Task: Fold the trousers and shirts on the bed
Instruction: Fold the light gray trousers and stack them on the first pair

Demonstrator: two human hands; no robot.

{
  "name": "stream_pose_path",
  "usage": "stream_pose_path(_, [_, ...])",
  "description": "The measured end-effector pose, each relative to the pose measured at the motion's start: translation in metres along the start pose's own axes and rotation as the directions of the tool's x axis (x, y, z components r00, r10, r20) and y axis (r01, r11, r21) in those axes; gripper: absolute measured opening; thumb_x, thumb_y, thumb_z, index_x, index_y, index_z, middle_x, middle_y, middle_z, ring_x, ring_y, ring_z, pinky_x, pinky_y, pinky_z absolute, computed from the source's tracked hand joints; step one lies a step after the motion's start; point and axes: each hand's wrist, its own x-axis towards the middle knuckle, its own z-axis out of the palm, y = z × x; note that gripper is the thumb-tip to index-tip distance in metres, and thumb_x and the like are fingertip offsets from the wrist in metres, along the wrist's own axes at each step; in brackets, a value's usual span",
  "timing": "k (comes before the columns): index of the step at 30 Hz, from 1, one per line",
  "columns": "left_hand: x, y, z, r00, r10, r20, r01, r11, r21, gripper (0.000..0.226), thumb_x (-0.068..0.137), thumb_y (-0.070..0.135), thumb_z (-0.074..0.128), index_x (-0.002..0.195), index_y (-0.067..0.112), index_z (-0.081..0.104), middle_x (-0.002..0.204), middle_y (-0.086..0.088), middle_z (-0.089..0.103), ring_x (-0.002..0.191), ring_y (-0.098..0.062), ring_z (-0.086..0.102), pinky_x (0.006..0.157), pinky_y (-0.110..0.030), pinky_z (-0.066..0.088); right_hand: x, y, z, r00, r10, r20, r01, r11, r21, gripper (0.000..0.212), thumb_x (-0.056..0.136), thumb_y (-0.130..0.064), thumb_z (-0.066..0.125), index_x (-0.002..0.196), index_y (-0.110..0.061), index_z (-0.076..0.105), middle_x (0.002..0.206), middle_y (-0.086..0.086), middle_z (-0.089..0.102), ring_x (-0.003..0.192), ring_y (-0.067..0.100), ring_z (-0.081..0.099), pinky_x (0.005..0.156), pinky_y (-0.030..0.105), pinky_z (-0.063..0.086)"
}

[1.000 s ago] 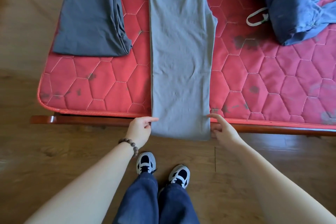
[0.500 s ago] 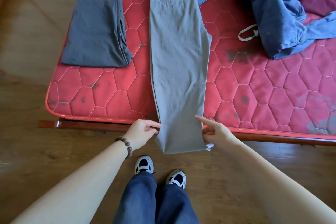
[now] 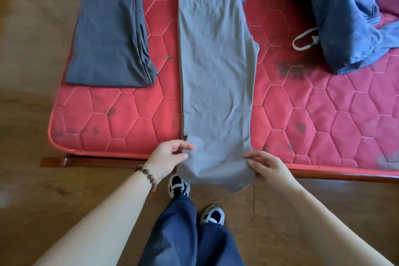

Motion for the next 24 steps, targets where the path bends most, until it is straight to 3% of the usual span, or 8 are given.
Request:
stream_pose_path(4, [0.031,0.037,-0.025,0.997,0.02,-0.072,-0.034,0.981,-0.19,0.019,0.087,0.004,0.065,0.096,0.019,0.073,0.093,-0.003,0.074,0.088,-0.015,0.066,0.087,-0.037,0.051,0.031,-0.048,-0.01,0.986,-0.03,-0.163,0.066,0.973,0.221,0.018,0.091,-0.008,0.06,0.089,-0.019,0.074,0.077,0.006,0.07,0.066,0.014,0.061,0.056,0.022,0.052])
stream_pose_path(8, [0.089,0.08,-0.039,0.982,0.002,-0.19,-0.086,0.896,-0.436,0.019,0.093,0.002,0.055,0.107,0.003,0.068,0.09,-0.005,0.071,0.074,-0.006,0.065,0.068,-0.017,0.052,0.096,-0.097,-0.019,0.958,-0.041,-0.284,0.123,0.953,0.276,0.017,0.094,-0.019,0.058,0.096,-0.027,0.073,0.082,0.004,0.068,0.069,0.014,0.06,0.06,0.028,0.052])
stream_pose_path(11, [0.122,0.089,-0.043,0.986,-0.16,-0.038,0.094,0.737,-0.669,0.027,0.1,0.01,0.042,0.122,0.01,0.058,0.101,-0.011,0.067,0.082,-0.018,0.067,0.075,-0.031,0.056,0.138,-0.102,-0.018,0.964,0.042,-0.261,0.036,0.957,0.287,0.026,0.097,-0.033,0.053,0.122,-0.034,0.059,0.091,0.001,0.067,0.065,0.014,0.064,0.059,0.032,0.052])
stream_pose_path(13, [0.13,0.08,-0.042,0.977,-0.203,0.064,0.203,0.803,-0.56,0.026,0.101,0.016,0.043,0.123,0.026,0.055,0.104,-0.004,0.068,0.082,-0.016,0.068,0.077,-0.032,0.054,0.15,-0.089,-0.012,0.966,0.111,-0.234,-0.074,0.984,0.159,0.045,0.095,-0.035,0.056,0.138,-0.037,0.043,0.109,0.003,0.066,0.081,0.017,0.068,0.072,0.039,0.056])
stream_pose_path(15, [0.132,0.067,-0.041,0.976,-0.194,0.098,0.217,0.862,-0.459,0.029,0.099,0.013,0.047,0.12,0.032,0.053,0.102,0.002,0.069,0.075,-0.01,0.069,0.068,-0.026,0.056,0.148,-0.077,-0.005,0.962,0.118,-0.245,-0.118,0.993,0.015,0.065,0.092,-0.031,0.061,0.144,-0.048,0.026,0.114,0.001,0.064,0.095,0.02,0.067,0.079,0.039,0.056])
stream_pose_path(19, [0.132,0.048,-0.047,0.991,-0.113,0.067,0.123,0.978,-0.171,0.064,0.091,0.008,0.058,0.142,0.039,0.036,0.092,-0.012,0.073,0.086,-0.02,0.069,0.09,-0.041,0.053,0.132,-0.068,0.006,0.946,-0.034,-0.322,-0.039,0.975,-0.218,0.086,0.092,-0.023,0.058,0.133,-0.072,0.0,0.076,-0.002,0.055,0.059,0.01,0.052,0.05,0.017,0.044])
stream_pose_path(22, [0.127,0.046,-0.048,0.995,-0.077,0.061,0.082,0.993,-0.085,0.092,0.085,0.0,0.059,0.144,0.055,0.014,0.065,-0.011,0.06,0.068,-0.02,0.055,0.077,-0.04,0.052,0.121,-0.057,0.006,0.954,-0.073,-0.292,-0.023,0.949,-0.315,0.079,0.092,-0.009,0.047,0.139,-0.064,0.017,0.066,-0.004,0.045,0.049,0.006,0.042,0.049,0.016,0.04])
stream_pose_path(24, [0.126,0.05,-0.049,0.993,-0.085,0.077,0.101,0.969,-0.225,0.082,0.082,-0.012,0.044,0.143,0.042,0.035,0.072,-0.015,0.06,0.068,-0.025,0.055,0.072,-0.036,0.051,0.116,-0.056,0.001,0.967,-0.018,-0.254,-0.047,0.968,-0.247,0.074,0.087,0.005,0.035,0.135,-0.05,0.045,0.071,-0.006,0.057,0.056,0.016,0.055,0.059,0.026,0.051])
